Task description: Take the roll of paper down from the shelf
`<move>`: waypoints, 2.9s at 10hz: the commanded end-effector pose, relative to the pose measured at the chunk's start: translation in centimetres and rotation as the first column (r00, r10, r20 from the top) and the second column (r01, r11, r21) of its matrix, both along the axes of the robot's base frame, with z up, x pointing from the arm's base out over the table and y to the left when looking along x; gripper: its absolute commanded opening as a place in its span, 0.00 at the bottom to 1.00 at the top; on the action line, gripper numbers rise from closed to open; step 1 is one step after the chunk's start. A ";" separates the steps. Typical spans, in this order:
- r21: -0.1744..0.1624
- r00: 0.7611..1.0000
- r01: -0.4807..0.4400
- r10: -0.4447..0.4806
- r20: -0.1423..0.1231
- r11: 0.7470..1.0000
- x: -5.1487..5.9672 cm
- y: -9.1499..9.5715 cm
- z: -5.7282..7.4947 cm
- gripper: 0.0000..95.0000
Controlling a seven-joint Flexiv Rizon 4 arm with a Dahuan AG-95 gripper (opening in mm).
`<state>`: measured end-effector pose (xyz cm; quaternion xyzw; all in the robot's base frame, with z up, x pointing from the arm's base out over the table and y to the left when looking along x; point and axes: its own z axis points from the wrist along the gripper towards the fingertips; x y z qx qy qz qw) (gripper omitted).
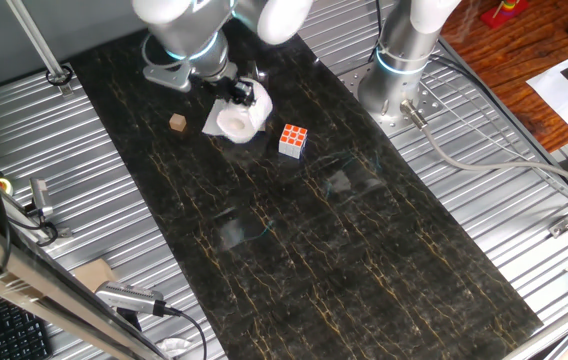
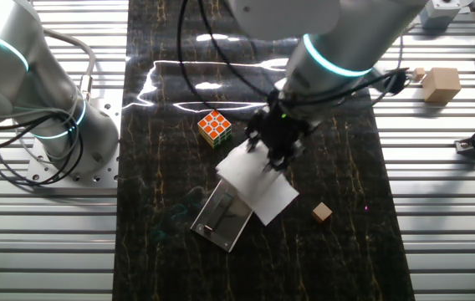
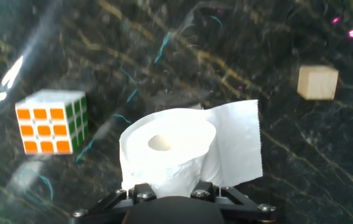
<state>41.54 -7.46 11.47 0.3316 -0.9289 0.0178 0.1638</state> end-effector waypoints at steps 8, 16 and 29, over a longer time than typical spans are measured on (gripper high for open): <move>0.019 0.986 0.146 -0.147 0.076 0.989 4.2 4.6 3.3 0.00; 0.093 0.978 0.147 -0.159 0.133 0.985 4.8 5.7 4.0 0.40; 0.035 0.920 0.379 -0.381 0.091 0.925 3.3 4.3 3.4 0.00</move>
